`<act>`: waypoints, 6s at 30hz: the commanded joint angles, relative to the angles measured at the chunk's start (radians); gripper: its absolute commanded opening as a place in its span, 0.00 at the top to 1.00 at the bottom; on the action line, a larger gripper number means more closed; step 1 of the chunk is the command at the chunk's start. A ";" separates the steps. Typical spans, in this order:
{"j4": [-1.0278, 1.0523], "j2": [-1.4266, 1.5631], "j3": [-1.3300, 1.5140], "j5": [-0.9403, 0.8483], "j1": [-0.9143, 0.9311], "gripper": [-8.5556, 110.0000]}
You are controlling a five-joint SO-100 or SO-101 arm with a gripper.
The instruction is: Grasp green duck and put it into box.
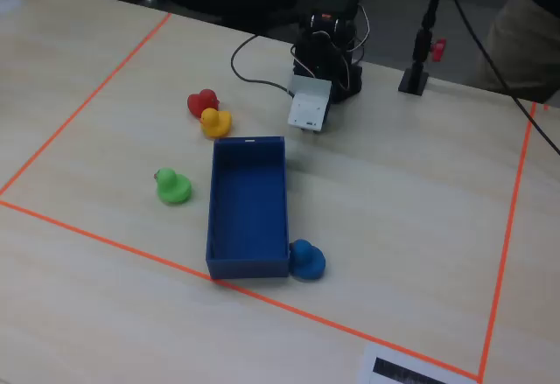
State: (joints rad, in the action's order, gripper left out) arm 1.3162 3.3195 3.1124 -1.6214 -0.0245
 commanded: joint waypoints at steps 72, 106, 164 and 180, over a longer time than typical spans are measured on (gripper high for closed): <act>0.017 -0.054 -0.071 0.026 0.000 0.93; -0.383 -2.108 -2.418 -0.083 0.425 0.81; -0.598 -2.131 -1.740 -0.020 0.502 0.64; -0.641 -2.301 -1.896 -0.049 0.528 0.63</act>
State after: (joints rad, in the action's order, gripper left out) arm 0.7164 1.0048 1.2701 -1.6552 0.4924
